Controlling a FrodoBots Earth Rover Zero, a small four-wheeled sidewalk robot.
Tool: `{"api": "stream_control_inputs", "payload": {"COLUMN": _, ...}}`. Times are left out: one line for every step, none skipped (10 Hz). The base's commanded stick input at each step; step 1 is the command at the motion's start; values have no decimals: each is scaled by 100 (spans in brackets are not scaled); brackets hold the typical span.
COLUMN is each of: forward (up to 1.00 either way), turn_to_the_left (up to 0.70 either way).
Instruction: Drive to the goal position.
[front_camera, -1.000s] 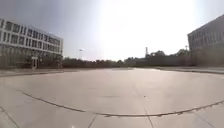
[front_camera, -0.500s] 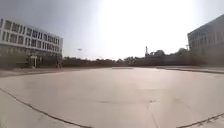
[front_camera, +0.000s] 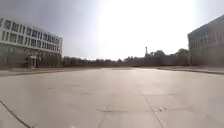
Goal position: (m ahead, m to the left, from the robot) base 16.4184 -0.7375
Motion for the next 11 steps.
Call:
{"api": "stream_control_inputs", "payload": {"forward": 70, "turn_to_the_left": 0}}
{"api": "stream_control_inputs", "payload": {"forward": 70, "turn_to_the_left": 0}}
{"api": "stream_control_inputs", "payload": {"forward": 70, "turn_to_the_left": 0}}
{"api": "stream_control_inputs", "payload": {"forward": 70, "turn_to_the_left": 0}}
{"api": "stream_control_inputs", "payload": {"forward": 70, "turn_to_the_left": 0}}
{"api": "stream_control_inputs", "payload": {"forward": 70, "turn_to_the_left": 0}}
{"api": "stream_control_inputs", "payload": {"forward": 70, "turn_to_the_left": 0}}
{"api": "stream_control_inputs", "payload": {"forward": 70, "turn_to_the_left": 0}}
{"api": "stream_control_inputs", "payload": {"forward": 70, "turn_to_the_left": 0}}
{"api": "stream_control_inputs", "payload": {"forward": 70, "turn_to_the_left": 0}}
{"api": "stream_control_inputs", "payload": {"forward": 70, "turn_to_the_left": 0}}
